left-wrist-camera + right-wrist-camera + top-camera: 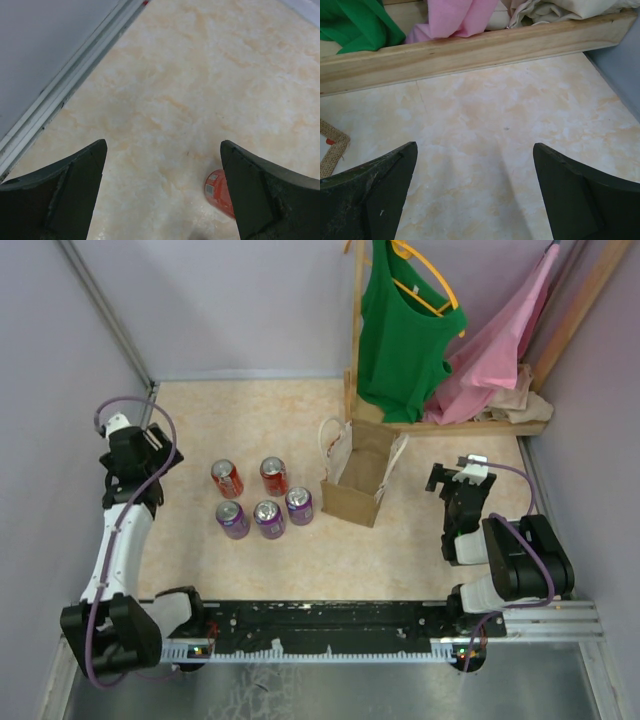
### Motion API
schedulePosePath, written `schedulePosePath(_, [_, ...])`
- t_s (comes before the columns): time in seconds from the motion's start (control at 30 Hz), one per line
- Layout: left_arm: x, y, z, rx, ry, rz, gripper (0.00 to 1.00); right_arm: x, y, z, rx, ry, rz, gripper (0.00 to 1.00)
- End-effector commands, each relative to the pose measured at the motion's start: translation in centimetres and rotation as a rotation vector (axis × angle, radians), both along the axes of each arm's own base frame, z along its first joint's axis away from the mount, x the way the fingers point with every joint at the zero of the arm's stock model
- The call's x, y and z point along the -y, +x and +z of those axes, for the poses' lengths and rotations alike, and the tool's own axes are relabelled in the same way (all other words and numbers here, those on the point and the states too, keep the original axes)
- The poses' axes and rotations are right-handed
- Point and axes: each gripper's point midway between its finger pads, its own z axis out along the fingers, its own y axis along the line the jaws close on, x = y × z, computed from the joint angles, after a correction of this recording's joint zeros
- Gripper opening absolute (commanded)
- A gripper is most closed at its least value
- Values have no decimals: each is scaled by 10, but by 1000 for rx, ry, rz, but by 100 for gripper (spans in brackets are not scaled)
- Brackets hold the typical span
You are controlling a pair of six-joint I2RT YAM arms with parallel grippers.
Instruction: Take the beverage out of the canvas bag
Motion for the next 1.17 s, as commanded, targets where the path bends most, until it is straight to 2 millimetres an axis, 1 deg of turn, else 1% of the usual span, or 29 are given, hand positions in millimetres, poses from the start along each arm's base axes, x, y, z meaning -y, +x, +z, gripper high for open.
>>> schedulePosePath(0.0, [-10, 0, -26, -52, -88, 76, 100, 0, 6, 15, 54, 6, -4, 99])
schedulePosePath(0.1, [-11, 3, -32, -58, -116, 101, 100, 0, 6, 15, 54, 6, -4, 99])
schedulePosePath(0.2, [-14, 1, -36, -50, -127, 136, 100, 0, 6, 15, 54, 6, -4, 99])
schedulePosePath(0.33, [-16, -3, -35, -27, -114, 148, 100, 0, 7, 16, 56, 7, -3, 99])
schedulePosePath(0.6, [-18, -7, -24, 30, -121, 173, 100, 0, 6, 16, 56, 7, -4, 99])
schedulePosePath(0.7, [-13, -5, -21, 80, -131, 142, 100, 1, 6, 15, 55, 6, -5, 99])
schedulePosePath(0.8, [-8, -4, -24, 117, -128, 106, 100, 0, 6, 15, 55, 5, -2, 99])
schedulePosePath(0.97, [-11, -7, -31, 112, -110, 118, 100, 0, 6, 15, 55, 6, -3, 99])
schedulePosePath(1.13, [-8, -2, -33, 116, -118, 94, 100, 0, 6, 15, 55, 6, -4, 99])
